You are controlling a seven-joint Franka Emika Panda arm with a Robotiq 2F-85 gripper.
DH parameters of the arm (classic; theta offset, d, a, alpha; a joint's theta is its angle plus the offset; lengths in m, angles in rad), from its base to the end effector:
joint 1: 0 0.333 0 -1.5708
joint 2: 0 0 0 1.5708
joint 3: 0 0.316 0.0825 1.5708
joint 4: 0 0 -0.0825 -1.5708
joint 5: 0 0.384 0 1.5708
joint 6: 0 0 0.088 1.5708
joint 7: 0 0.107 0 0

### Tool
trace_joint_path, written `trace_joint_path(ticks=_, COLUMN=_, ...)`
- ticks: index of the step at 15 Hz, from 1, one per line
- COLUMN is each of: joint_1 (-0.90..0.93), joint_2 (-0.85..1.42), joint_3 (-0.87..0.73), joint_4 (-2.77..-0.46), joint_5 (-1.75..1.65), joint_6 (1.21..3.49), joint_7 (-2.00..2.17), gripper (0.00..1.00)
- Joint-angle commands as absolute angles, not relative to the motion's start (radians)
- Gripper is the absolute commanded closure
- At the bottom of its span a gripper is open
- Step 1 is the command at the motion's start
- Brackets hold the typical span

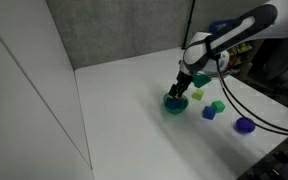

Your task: Remove the blue block from the green bowl and place it on the green block on the table

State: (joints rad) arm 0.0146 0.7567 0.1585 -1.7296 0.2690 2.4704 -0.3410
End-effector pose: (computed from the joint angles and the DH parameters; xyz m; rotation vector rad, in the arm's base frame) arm 0.6556 0.1055 0.1487 -2.8429 -0.3701 -0.0114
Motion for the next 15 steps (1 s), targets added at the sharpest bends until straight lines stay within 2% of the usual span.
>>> trace_joint_path(ticks=1, joint_1=-0.025, joint_2=0.780, joint_3=0.208, joint_4=-1.708, joint_5=0.256, joint_6=2.510, joint_7=-0.368, gripper=0.00)
trace_joint_path(ticks=12, joint_1=-0.044, joint_2=0.813, joint_3=0.238, joint_4=-1.713, joint_5=0.245, joint_6=2.551, joint_7=-0.378, gripper=0.00)
trace_joint_path(ticks=13, joint_1=-0.043, joint_2=0.812, joint_3=0.240, joint_4=-1.716, joint_5=0.245, joint_6=2.556, joint_7=-0.381, gripper=0.25)
trace_joint_path(ticks=14, joint_1=-0.043, joint_2=0.809, joint_3=0.241, joint_4=-1.719, joint_5=0.243, joint_6=2.559, joint_7=-0.382, gripper=0.27)
trace_joint_path(ticks=15, joint_1=-0.044, joint_2=0.802, joint_3=0.243, joint_4=-1.723, joint_5=0.242, joint_6=2.561, joint_7=-0.382, gripper=0.34)
